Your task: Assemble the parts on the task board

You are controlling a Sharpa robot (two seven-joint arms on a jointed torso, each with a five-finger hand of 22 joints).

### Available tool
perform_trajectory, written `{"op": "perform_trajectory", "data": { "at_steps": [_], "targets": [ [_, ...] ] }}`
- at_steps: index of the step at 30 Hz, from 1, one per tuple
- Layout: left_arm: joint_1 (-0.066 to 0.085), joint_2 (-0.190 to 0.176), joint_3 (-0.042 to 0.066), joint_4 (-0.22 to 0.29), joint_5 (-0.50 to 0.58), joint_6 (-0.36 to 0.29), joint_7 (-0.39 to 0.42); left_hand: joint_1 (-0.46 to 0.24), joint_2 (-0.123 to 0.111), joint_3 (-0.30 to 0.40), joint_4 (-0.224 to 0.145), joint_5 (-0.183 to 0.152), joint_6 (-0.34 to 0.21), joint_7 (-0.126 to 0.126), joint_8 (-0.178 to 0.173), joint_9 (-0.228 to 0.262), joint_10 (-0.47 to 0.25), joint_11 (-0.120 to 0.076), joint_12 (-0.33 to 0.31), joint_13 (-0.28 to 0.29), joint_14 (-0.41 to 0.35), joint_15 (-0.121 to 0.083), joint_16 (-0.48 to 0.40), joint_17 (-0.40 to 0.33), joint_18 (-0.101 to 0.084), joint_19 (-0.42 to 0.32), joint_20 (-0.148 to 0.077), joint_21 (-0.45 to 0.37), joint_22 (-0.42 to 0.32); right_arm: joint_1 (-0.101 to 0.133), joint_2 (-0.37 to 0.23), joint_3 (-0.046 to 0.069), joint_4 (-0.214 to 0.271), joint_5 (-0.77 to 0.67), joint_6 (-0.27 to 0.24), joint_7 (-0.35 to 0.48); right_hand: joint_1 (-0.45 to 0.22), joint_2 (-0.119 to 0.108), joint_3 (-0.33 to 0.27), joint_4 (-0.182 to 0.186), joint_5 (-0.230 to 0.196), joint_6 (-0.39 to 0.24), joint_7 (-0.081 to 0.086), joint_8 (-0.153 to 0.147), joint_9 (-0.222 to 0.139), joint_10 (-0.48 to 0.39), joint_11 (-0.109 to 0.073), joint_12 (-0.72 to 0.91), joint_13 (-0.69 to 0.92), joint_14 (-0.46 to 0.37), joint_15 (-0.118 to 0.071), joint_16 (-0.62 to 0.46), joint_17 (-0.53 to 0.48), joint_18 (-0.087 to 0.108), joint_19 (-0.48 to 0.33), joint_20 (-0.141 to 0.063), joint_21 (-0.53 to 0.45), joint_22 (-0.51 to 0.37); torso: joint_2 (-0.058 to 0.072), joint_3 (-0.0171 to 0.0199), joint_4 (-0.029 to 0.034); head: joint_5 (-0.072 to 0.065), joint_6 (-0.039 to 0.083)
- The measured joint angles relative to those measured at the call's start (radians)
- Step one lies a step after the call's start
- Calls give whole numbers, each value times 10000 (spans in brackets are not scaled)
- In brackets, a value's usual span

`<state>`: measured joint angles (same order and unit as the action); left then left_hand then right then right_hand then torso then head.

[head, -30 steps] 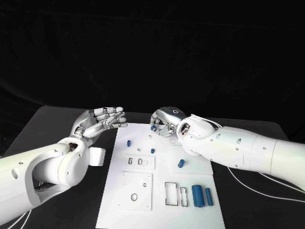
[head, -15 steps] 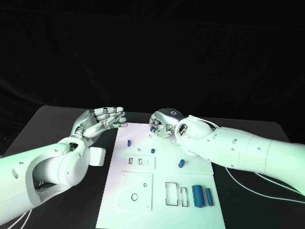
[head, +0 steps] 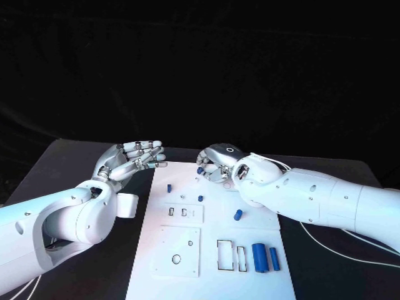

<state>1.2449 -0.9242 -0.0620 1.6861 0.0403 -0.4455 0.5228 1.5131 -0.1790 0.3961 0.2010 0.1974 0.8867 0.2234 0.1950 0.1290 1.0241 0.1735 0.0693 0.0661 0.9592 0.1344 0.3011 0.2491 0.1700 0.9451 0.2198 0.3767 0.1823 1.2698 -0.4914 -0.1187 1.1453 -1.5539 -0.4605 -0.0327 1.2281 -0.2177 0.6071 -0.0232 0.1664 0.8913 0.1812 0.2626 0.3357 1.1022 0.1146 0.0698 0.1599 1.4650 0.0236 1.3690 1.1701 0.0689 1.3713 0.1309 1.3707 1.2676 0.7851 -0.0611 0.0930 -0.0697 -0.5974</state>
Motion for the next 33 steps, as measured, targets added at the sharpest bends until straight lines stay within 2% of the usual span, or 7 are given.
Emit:
{"op": "perform_trajectory", "data": {
  "at_steps": [6, 12, 17, 23, 26, 27, 33],
  "targets": [
    [1, -50, -2, -1, 0, 3, -14, 0, 0, 0, 0, 0, 0, 0, 0, 0, 0, 0, 0, 0, 0, 0, 0, 0, 0, 0, 0, 0, 0, 58, -962, 54, 1026, 33, -205, -7, 0, 0, -88, 31, 0, -23, -22, 0, 3, 2, -3, 180, 16, 0, -1, 0, 51, 2, 0, 0, 6, 97, -7, 13, -25, 12, 52],
    [3, -87, -2, 13, 1, 9, -28, 0, 0, 0, 0, 0, 0, 0, 0, 0, 0, 0, 0, -4, 0, 0, 0, -1, 0, -46, 4, 0, 5, 269, -2315, 148, 2031, 534, -173, -75, 0, 0, -194, 137, 59, 61, -36, 0, 47, 835, -147, 680, 195, -1, -2, 215, 330, 2, 279, -21, 295, 391, -30, 37, -102, -12, 102],
    [4, -98, -2, 8, 4, 19, -38, 0, 0, 0, 1, 0, 0, 0, 0, 0, 0, -1, 0, -8, 0, 0, 0, -2, -1, -74, 1, 0, 9, 336, -3184, 162, 2612, 1091, 66, -146, -147, -211, -420, 270, 376, 52, -67, -89, 62, 1368, -272, 981, 384, 15, -100, 333, 500, 1, 474, -115, 520, 405, -41, 66, -174, -41, 112],
    [5, -101, -2, -5, 8, 39, -52, 0, 0, 0, 1, 0, 0, -1, 0, 1, 0, -1, 0, -8, 0, 0, 0, 6, 0, -74, 1, 0, 8, 356, -3714, 164, 2760, 1762, 652, -245, -23, -419, -1306, 354, 667, -426, -240, -188, 135, 1860, -462, 2148, 1374, 16, -214, 451, 633, 2, 601, -242, 607, 405, -46, 119, -227, -48, 114],
    [5, -100, -2, -8, 10, 49, -59, 0, 0, 0, 1, 0, 1, -1, 0, 1, 0, 0, 1, -8, 0, 0, 0, 6, -1, -74, 1, -1, 8, 358, -3761, 165, 2716, 1950, 941, -276, 192, -283, -2234, 569, 831, -718, -269, 15, 340, 1345, -492, 4043, 3148, 4, -263, 570, 773, -153, 693, -334, 719, 405, -45, 132, -233, -57, 121],
    [6, -99, -2, -10, 10, 53, -61, 0, 0, 0, 1, 0, 0, -1, 0, 1, 0, -1, 0, -8, 0, 0, 0, 6, -1, -73, 1, 0, 8, 358, -3757, 165, 2688, 1989, 1026, -287, 349, -126, -2522, 701, 888, -848, -294, 136, 430, 964, -513, 4974, 4044, 2, -260, 653, 856, -159, 746, -377, 780, 405, -44, 132, -232, -62, 122],
    [6, -86, -2, -23, 13, 75, -79, 0, 0, 0, 1, 0, 0, 0, 0, 1, 1, -1, 1, -8, 0, 0, 0, 5, 0, -73, 1, 0, 7, 343, -3544, 165, 2404, 2165, 1500, -392, 660, 83, -3165, 1256, 951, -1133, -234, 544, 670, 981, -406, 9171, 7982, 1, -259, 968, 1355, -159, 898, -252, 990, 404, -30, 128, -212, -87, 110]
  ]
}}
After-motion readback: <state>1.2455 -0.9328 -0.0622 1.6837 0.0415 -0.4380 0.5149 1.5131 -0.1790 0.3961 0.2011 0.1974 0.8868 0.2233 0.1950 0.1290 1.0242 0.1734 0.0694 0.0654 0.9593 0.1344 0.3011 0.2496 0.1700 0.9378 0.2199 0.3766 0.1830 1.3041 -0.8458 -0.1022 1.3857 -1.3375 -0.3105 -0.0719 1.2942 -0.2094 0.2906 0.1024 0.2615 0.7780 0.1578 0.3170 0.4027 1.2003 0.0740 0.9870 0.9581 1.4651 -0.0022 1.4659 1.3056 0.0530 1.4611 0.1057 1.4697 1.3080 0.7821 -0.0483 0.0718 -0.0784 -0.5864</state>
